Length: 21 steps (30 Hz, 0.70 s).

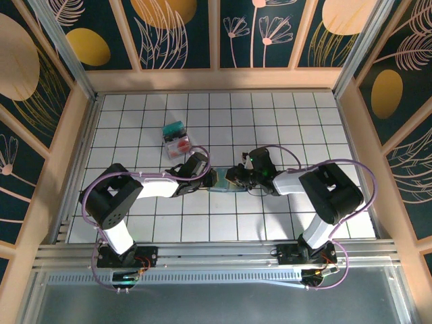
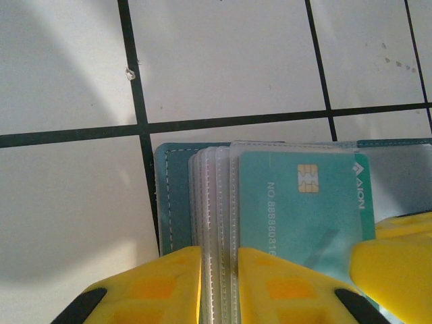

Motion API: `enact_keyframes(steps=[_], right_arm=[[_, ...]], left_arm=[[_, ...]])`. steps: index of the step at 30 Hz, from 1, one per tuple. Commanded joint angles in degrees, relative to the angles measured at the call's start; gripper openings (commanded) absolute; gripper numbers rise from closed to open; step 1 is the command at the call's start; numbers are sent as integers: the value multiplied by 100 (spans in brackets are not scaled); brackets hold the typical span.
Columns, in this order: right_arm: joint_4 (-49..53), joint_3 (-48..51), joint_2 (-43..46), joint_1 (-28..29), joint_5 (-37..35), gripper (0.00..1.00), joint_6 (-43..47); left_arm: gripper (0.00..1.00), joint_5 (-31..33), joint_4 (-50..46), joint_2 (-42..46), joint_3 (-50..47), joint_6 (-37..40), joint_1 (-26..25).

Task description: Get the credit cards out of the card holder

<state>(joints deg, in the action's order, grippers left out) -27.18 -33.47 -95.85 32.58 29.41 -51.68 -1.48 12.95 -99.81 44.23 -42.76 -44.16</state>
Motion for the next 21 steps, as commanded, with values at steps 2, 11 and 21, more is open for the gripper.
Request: enact_keyframes(steps=[2,11,21], right_arm=[[-502,140,250,-93,305,15,-131],[-733,249,324,-252,460,15,-211],[-769,324,277,-335,478,6,-255]], left_arm=[[20,-2,-320,-170,-67,-114,-20],[19,42,-381,-134,-85,-214,-14],[18,95,-231,-39,-256,-544,-28]])
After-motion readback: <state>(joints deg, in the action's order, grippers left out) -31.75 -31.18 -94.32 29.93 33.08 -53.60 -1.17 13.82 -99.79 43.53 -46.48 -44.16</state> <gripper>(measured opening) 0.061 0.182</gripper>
